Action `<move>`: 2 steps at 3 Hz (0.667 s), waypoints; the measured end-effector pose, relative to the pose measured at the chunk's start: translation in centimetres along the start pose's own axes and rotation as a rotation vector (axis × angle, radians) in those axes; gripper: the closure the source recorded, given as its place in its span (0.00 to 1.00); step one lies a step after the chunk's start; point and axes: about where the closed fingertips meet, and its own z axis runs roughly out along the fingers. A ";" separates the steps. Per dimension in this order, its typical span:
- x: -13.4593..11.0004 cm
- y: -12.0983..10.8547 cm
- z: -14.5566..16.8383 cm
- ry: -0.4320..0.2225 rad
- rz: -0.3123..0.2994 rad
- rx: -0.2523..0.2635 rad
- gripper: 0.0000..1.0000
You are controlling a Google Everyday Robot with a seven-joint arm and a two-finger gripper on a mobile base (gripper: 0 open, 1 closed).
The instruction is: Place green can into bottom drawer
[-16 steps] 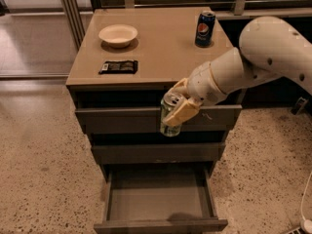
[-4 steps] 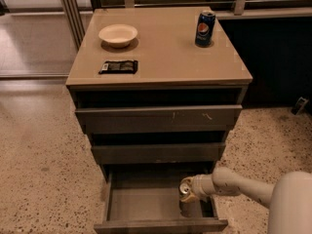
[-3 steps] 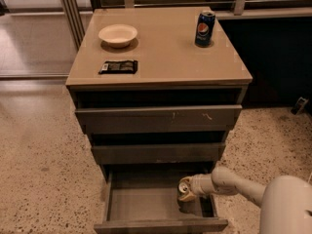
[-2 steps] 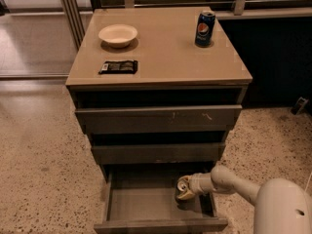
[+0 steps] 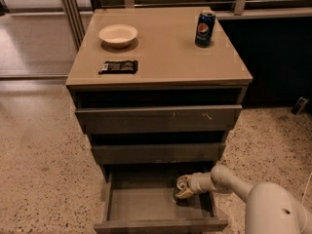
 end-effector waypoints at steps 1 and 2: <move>0.6 -0.1 0.4 0.006 0.018 -0.009 1.00; 0.6 -0.1 0.4 0.006 0.018 -0.009 0.81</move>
Offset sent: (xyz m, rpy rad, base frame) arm 0.0016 -0.0016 -0.0080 -0.0006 0.0200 -0.0068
